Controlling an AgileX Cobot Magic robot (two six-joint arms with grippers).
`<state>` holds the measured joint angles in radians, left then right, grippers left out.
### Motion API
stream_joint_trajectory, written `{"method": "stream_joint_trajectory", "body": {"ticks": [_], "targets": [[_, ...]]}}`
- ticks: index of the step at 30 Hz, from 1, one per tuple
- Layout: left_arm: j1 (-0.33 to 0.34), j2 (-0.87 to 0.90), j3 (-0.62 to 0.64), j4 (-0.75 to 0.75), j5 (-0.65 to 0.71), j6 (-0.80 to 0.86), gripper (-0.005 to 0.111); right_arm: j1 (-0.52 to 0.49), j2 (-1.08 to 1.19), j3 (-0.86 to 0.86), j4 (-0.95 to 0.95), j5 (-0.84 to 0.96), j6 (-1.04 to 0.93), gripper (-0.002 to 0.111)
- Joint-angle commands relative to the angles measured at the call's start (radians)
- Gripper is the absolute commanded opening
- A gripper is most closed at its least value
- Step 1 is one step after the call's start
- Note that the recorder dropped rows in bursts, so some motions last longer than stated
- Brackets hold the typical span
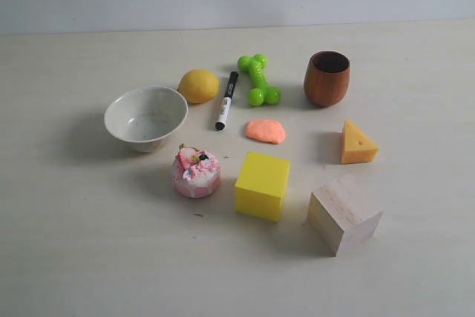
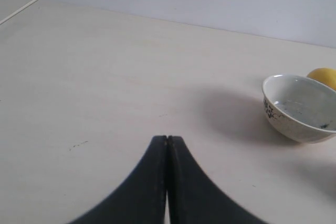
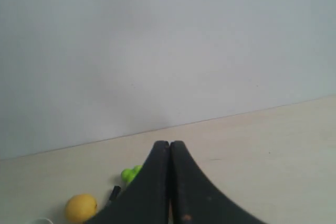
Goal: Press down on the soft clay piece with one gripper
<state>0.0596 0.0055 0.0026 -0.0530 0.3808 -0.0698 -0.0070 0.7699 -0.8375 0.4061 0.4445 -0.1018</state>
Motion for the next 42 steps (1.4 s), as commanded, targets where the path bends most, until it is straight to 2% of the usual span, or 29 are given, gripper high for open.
{"method": "stream_joint_trajectory", "body": {"ticks": [1,4,9,12,14,16,21,24,31,36,42], "targets": [[-0.001,-0.005,-0.003,-0.006,-0.016,-0.006,0.0,0.054,0.138,-0.007,0.017,-0.007,-0.121,0.0],[-0.001,-0.005,-0.003,-0.006,-0.016,-0.006,0.0,0.129,0.223,-0.007,0.025,-0.001,-0.222,0.0],[-0.001,-0.005,-0.003,-0.006,-0.016,-0.006,0.0,0.248,0.407,-0.097,0.003,0.086,-0.224,0.0],[-0.001,-0.005,-0.003,-0.006,-0.016,-0.006,0.0,0.283,0.533,-0.218,-0.027,0.181,-0.144,0.0],[-0.001,-0.005,-0.003,-0.006,-0.016,-0.006,0.0,0.293,0.594,-0.276,-0.096,0.233,-0.062,0.0],[-0.001,-0.005,-0.003,-0.006,-0.016,-0.006,0.0,0.322,0.707,-0.39,-0.209,0.363,0.051,0.0],[-0.001,-0.005,-0.003,-0.006,-0.016,-0.006,0.0,0.423,0.866,-0.496,-0.318,0.421,0.162,0.0],[-0.001,-0.005,-0.003,-0.006,-0.016,-0.006,0.0,0.43,0.968,-0.536,-0.338,0.454,0.264,0.0],[-0.001,-0.005,-0.003,-0.006,-0.016,-0.006,0.0,0.432,1.2,-0.66,-0.333,0.474,0.264,0.0],[-0.001,-0.005,-0.003,-0.006,-0.016,-0.006,0.0,0.437,1.296,-0.782,-0.286,0.499,0.258,0.0],[-0.001,-0.005,-0.003,-0.006,-0.016,-0.006,0.0,0.478,1.381,-0.844,-0.284,0.499,0.233,0.0]]}}
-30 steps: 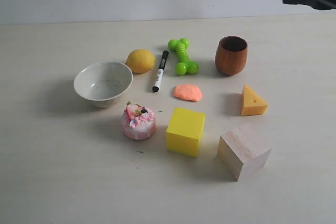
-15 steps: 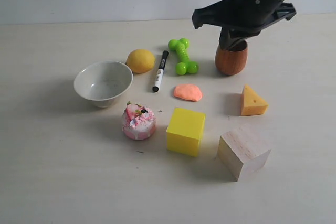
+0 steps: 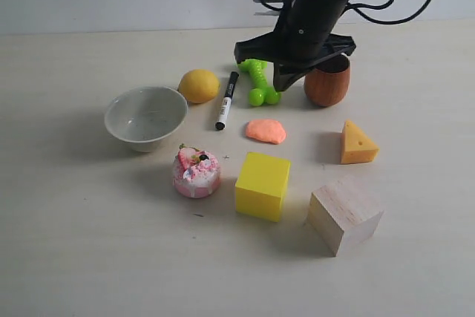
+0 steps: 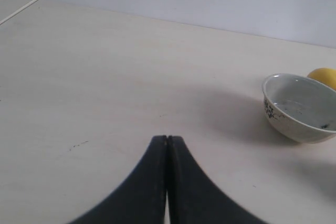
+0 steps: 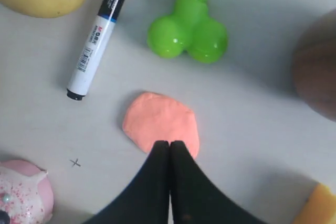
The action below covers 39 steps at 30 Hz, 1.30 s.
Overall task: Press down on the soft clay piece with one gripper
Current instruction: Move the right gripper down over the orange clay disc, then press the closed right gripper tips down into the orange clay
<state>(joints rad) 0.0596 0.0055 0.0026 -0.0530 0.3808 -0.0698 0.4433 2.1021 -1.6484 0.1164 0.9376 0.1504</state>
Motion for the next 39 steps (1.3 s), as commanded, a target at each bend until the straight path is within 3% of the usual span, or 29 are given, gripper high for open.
{"method": "stream_joint_trajectory", "body": {"ticks": [1,39], "targets": [[-0.001,-0.005,-0.003,-0.006,-0.016,-0.006,0.0,0.034,0.063,-0.033,0.006,0.004,-0.019,0.0],[-0.001,-0.005,-0.003,-0.006,-0.016,-0.006,0.0,0.04,0.219,-0.033,-0.023,-0.006,-0.027,0.0]]}}
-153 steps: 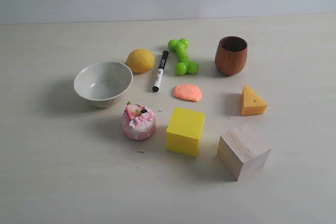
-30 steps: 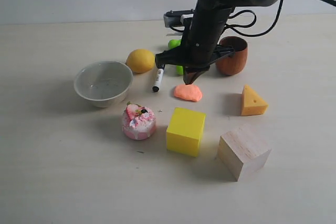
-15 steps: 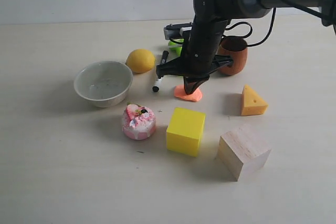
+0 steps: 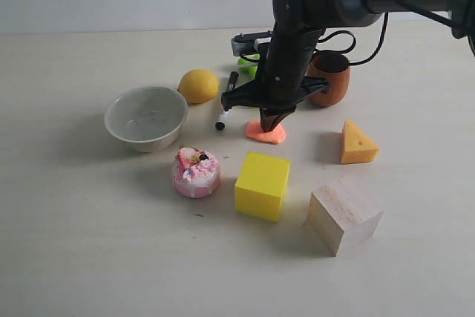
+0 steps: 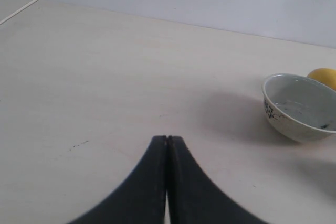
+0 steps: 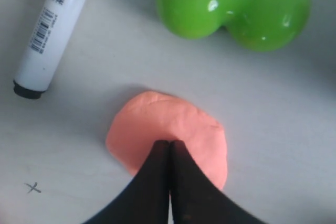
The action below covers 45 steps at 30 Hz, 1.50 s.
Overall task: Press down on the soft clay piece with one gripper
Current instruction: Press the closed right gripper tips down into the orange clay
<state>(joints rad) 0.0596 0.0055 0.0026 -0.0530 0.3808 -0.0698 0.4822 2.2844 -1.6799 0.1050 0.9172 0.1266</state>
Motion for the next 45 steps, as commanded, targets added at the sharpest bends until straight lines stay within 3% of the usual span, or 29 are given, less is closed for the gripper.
{"method": "stream_joint_trajectory", "body": {"ticks": [1,45], "targets": [[-0.001,-0.005,-0.003,-0.006,-0.016,-0.006,0.0,0.001,0.044,-0.002,-0.012,0.024,-0.003,0.0],[-0.001,-0.005,-0.003,-0.006,-0.016,-0.006,0.0,0.007,0.159,-0.002,-0.007,0.09,-0.003,0.0]]}}
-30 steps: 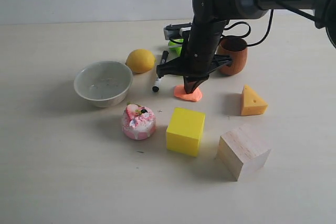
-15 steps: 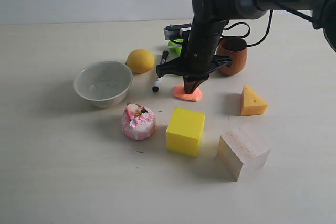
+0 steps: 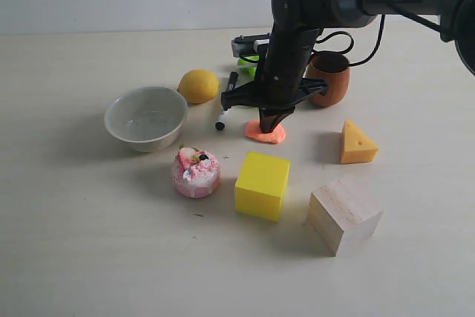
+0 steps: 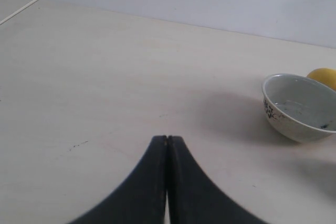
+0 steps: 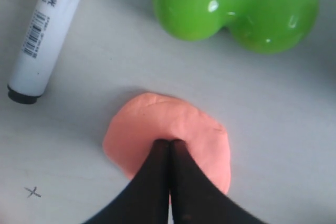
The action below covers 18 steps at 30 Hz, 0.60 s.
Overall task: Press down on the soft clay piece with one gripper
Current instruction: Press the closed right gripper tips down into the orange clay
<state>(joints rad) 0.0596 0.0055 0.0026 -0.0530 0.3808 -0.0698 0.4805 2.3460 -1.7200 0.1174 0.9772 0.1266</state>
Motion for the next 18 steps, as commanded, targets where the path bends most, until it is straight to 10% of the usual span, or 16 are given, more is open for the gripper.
{"method": "stream_joint_trajectory", "body": {"ticks": [1,18], "targets": [[-0.001,-0.005,-0.003,-0.006,-0.016,-0.006,0.0,0.008,0.098,0.038,-0.02,0.043,-0.003,0.0],[-0.001,-0.005,-0.003,-0.006,-0.016,-0.006,0.0,0.008,0.098,0.038,-0.02,0.045,-0.003,0.0]]}}
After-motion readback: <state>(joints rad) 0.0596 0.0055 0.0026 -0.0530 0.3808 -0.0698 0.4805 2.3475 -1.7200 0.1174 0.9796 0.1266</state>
